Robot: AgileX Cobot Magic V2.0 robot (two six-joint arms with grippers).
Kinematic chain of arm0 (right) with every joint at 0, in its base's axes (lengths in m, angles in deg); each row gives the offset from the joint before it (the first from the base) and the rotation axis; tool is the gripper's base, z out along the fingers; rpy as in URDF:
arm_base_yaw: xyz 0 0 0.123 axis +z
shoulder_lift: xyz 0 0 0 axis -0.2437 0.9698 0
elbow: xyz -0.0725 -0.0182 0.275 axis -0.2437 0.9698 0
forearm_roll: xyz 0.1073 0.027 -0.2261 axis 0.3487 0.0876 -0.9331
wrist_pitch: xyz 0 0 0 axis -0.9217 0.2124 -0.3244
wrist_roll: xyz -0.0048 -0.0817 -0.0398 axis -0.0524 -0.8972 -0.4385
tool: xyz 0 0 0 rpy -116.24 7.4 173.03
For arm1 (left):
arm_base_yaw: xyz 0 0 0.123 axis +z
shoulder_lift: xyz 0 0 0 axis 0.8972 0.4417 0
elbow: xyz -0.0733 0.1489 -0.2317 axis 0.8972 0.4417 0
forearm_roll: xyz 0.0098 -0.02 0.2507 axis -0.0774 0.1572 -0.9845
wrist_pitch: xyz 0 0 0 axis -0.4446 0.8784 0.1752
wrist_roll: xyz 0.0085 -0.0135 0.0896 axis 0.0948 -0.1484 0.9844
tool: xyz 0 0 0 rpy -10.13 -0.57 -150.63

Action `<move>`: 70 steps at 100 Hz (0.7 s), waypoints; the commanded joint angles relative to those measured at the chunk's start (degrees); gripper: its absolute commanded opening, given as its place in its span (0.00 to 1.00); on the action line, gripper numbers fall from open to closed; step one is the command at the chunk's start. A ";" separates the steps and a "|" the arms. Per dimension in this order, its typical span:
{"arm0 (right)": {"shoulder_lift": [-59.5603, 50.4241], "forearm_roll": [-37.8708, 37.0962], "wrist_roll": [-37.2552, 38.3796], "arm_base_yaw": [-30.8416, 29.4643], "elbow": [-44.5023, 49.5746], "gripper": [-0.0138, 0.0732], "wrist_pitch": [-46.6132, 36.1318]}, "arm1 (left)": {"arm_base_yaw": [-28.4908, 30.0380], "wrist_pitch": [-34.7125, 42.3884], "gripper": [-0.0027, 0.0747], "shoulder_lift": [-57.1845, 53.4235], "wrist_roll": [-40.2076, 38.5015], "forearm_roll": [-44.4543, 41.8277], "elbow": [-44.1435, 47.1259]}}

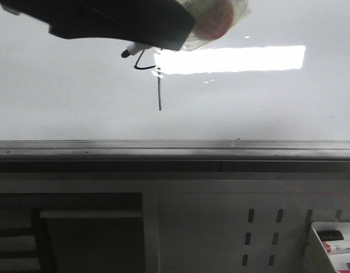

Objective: Write number 4 on whiteboard

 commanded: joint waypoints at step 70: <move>-9.25 1.64 0.52 -11.11 -1.27 0.62 -4.02 | -0.25 18.36 0.01 -8.84 -6.65 7.31 4.50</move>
